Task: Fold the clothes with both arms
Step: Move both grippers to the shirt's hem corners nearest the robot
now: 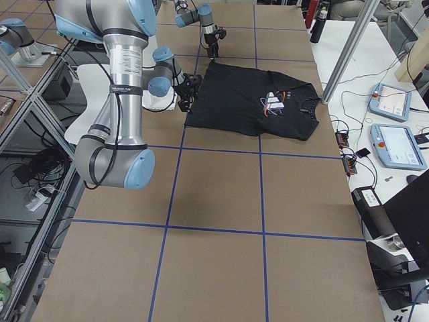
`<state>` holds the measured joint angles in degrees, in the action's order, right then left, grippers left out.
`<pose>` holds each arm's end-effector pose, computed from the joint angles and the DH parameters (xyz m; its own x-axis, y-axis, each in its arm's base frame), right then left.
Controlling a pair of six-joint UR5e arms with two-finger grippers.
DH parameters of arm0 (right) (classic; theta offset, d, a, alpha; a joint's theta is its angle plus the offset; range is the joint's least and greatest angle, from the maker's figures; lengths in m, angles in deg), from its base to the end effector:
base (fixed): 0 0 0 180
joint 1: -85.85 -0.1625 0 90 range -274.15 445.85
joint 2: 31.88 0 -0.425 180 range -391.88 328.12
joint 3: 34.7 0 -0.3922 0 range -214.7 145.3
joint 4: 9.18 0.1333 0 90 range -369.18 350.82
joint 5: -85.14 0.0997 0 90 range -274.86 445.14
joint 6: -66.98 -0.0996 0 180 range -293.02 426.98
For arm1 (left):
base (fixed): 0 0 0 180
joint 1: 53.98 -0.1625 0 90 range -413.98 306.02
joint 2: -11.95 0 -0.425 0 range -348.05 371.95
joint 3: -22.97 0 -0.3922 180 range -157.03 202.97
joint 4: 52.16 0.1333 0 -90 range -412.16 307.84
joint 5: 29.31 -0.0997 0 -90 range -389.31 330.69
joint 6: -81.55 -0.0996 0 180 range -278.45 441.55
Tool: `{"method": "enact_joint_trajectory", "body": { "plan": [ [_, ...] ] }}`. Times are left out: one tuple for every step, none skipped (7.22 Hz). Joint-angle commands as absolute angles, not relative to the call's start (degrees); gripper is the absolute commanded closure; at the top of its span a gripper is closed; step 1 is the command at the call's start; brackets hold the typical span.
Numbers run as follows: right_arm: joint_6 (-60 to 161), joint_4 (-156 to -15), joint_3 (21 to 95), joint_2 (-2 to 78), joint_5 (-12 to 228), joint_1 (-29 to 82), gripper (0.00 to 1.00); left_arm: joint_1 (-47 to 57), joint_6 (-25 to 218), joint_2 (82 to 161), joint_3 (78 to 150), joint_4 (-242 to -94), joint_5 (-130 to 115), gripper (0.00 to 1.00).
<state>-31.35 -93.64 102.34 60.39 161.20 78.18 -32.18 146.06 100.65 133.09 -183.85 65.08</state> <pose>-0.3751 -0.2092 0.2960 0.5809 0.2201 0.7837 -0.4016 0.9149 0.0407 0.4149 -0.3013 0.4230 0.5453 0.2440 -0.8019 0.0817 0.9367 0.3406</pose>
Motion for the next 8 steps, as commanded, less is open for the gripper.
{"method": "enact_joint_trajectory", "body": {
  "plan": [
    [-31.28, -93.64, 102.32, 60.32, 161.17, 78.12, 0.00, -32.80, 146.41, 100.81, 132.22, -184.88, 65.26, 0.27],
    [-31.28, -93.64, 102.32, 60.32, 161.17, 78.12, 0.00, -32.89, 146.42, 100.81, 132.04, -184.88, 65.44, 0.33],
    [-31.28, -93.64, 102.32, 60.32, 161.17, 78.20, 0.00, -32.89, 146.42, 100.81, 132.13, -184.88, 65.61, 0.33],
    [-31.28, -93.64, 102.32, 60.32, 161.17, 78.20, 0.00, -33.15, 146.42, 100.81, 132.04, -184.88, 65.70, 0.34],
    [-31.28, -93.64, 102.32, 60.41, 161.17, 78.12, 0.00, -33.76, 146.94, 100.81, 132.13, -184.88, 65.70, 0.36],
    [-31.28, -93.64, 102.32, 60.32, 161.17, 78.20, 0.00, -34.64, 148.60, 100.81, 132.13, -184.88, 65.62, 0.48],
    [-31.28, -93.64, 102.32, 60.41, 161.17, 78.12, 0.00, -34.99, 149.22, 100.81, 132.22, -184.79, 65.62, 0.54],
    [-31.28, -93.64, 102.32, 60.41, 161.17, 78.12, 0.00, -35.35, 149.32, 100.81, 132.39, -184.79, 65.62, 0.54]
  ]
}}
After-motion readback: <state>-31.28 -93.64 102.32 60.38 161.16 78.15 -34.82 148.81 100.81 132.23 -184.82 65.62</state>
